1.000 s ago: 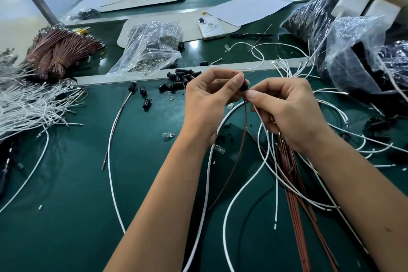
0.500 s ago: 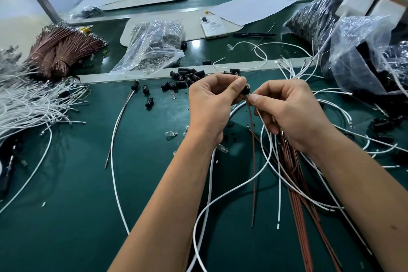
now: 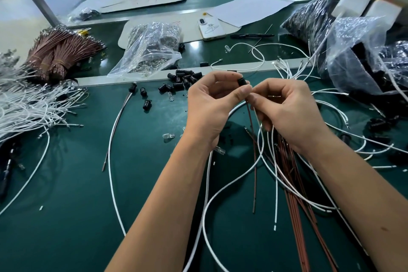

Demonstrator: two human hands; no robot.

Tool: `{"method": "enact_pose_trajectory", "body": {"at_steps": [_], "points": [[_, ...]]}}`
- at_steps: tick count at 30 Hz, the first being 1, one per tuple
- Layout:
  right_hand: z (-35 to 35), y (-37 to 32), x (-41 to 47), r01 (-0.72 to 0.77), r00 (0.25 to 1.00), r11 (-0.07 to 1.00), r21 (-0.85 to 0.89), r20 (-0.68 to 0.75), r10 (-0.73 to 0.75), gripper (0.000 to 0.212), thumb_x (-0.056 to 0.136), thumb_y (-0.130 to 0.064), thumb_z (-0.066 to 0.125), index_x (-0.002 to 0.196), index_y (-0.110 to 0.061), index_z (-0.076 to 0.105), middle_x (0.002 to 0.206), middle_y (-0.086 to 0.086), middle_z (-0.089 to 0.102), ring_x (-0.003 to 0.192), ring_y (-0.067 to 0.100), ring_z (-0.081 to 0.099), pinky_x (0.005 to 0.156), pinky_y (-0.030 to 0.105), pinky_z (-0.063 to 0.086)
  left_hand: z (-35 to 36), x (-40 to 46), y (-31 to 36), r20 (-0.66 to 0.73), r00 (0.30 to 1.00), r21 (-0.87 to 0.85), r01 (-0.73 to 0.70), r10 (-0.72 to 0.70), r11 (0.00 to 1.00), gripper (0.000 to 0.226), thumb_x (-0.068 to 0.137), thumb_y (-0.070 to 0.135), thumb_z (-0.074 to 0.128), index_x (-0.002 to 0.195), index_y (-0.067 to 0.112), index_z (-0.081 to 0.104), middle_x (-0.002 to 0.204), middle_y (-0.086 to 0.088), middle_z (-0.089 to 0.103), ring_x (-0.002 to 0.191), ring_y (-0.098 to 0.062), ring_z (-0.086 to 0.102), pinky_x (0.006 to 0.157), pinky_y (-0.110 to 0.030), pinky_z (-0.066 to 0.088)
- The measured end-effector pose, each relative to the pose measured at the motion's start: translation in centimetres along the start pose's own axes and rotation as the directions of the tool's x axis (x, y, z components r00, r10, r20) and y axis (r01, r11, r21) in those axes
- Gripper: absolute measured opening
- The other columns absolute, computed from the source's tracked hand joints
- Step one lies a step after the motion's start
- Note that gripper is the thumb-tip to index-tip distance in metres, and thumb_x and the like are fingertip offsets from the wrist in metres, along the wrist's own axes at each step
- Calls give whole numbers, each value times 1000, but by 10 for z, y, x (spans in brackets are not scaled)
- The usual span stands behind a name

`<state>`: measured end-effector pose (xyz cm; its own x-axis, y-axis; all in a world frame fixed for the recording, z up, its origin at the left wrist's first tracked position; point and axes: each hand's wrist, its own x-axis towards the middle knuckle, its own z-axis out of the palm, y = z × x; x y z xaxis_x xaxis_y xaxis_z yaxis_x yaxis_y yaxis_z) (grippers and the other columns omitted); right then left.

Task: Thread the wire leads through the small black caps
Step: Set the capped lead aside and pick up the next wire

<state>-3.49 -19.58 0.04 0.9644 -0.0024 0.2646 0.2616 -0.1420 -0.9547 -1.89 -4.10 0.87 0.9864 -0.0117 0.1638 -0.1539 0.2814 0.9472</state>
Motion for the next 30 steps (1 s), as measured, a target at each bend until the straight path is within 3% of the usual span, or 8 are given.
{"method": "enact_pose_trajectory", "body": {"at_steps": [4, 7, 12, 20, 23, 26, 30], "points": [[-1, 2, 1, 35, 999, 999, -24, -26, -35, 13, 92, -22, 79, 83, -12, 76, 58, 10, 63, 48, 34, 56, 45, 39, 51, 0, 0, 0, 18, 999, -14, 39, -39, 999, 23, 74, -10, 80, 87, 8, 70, 82, -11, 73, 78, -21, 68, 84, -34, 59], [-2, 2, 2, 40, 999, 999, -16, -17, -41, 13, 92, -22, 79, 85, -11, 77, 61, 13, 65, 50, 41, 58, 46, 38, 52, -1, 0, 1, 10, 998, -34, 65, -64, 997, 23, 73, -10, 81, 83, 9, 71, 76, -7, 74, 72, -17, 69, 77, -29, 59], [2, 1, 1, 38, 999, 999, 6, 7, -38, 11, 92, -13, 76, 89, -3, 75, 60, 5, 66, 51, 17, 62, 48, 25, 52, -1, 0, 2, -16, 1000, -45, 22, -23, 999, 24, 72, -12, 81, 82, 7, 71, 74, -7, 74, 69, -16, 69, 72, -26, 57], [1, -2, 0, 86, 996, 996, -36, 42, -84, 5, 96, -13, 73, 95, -12, 78, 67, 3, 69, 58, 17, 66, 49, 25, 53, -2, -1, 4, 4, 997, -30, -73, 73, 997, 25, 70, -16, 81, 87, -1, 71, 84, -16, 74, 77, -22, 71, 78, -33, 60], [0, -1, 0, 177, 984, 976, -127, 21, -175, 7, 97, -14, 73, 96, -19, 77, 68, -2, 70, 57, 17, 67, 49, 24, 51, -2, 0, 5, 38, 990, -3, -134, 134, 991, 26, 69, -18, 80, 87, -1, 71, 85, -15, 74, 78, -20, 71, 79, -32, 60], [1, -2, 1, 291, 955, 929, -227, 4, -298, 9, 97, -9, 72, 97, -17, 75, 75, -6, 69, 60, 14, 66, 58, 17, 48, -2, -1, 8, 84, 980, 5, -181, 180, 983, 29, 69, -19, 80, 90, -1, 70, 86, -15, 74, 80, -20, 72, 80, -32, 60], [2, -4, 0, 361, 924, 900, -245, -39, -381, 8, 96, -9, 72, 99, -16, 75, 83, -7, 67, 62, 17, 66, 62, 18, 48, 0, -2, 10, 76, 975, -11, -208, 208, 978, 38, 66, -16, 83, 92, 5, 66, 84, -11, 75, 79, -20, 73, 77, -32, 60]]}}
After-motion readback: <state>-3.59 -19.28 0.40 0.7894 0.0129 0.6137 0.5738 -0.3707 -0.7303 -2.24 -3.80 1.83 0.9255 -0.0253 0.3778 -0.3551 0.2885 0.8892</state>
